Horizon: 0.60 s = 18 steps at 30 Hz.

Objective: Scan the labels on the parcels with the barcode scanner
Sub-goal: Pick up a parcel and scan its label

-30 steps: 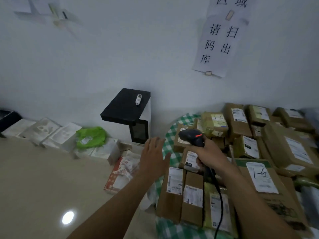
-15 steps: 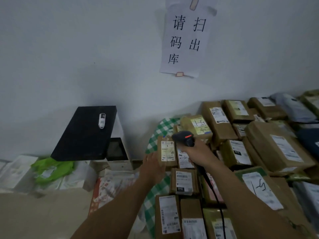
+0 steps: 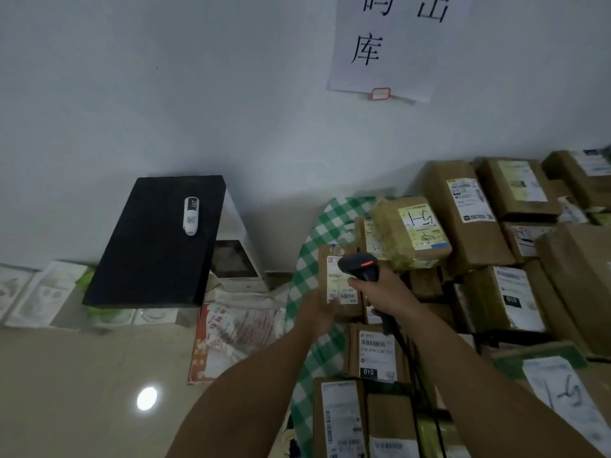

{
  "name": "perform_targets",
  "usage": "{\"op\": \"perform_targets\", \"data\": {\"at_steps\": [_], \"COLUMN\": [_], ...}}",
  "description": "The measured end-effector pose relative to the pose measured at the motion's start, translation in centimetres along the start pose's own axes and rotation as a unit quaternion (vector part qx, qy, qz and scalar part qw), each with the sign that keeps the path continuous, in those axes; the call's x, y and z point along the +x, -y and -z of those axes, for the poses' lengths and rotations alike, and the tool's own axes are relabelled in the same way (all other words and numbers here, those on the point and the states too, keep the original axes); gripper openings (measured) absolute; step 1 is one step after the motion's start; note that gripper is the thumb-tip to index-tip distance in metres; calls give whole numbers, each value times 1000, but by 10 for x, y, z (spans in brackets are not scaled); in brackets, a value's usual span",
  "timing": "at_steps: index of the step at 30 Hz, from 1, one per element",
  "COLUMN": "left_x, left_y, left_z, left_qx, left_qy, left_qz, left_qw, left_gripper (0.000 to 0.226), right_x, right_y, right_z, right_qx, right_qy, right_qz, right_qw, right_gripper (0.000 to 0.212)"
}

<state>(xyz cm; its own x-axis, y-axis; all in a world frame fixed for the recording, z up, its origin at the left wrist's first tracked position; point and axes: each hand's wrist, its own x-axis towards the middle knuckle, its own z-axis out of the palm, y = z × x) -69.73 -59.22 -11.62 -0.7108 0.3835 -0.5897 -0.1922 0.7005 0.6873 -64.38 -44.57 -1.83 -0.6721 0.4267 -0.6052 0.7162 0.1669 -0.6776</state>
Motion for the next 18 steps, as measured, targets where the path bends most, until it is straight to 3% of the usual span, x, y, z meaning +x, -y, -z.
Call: {"op": "perform_targets", "data": {"at_steps": [7,11,18], "left_x": [5,-6,-40], "left_y": [8,17,10], "left_z": [-14,-14,-1], "left_qx": [-143,-210,-307], "left_qy": [-88,-110,-148], "left_qz": [131,144,17], "left_qw": [977,961,940], "left_gripper": [14,10,19], "right_x": [0,-4,-26], "right_y": [-5,-7,-19], "right_z": [9,9,4], "right_qx": [10,26,95], "right_qy": [10,15,-26], "right_qz": [0,10,61], "right_qw": [1000,1000,993], "right_gripper": [36,30,46]}}
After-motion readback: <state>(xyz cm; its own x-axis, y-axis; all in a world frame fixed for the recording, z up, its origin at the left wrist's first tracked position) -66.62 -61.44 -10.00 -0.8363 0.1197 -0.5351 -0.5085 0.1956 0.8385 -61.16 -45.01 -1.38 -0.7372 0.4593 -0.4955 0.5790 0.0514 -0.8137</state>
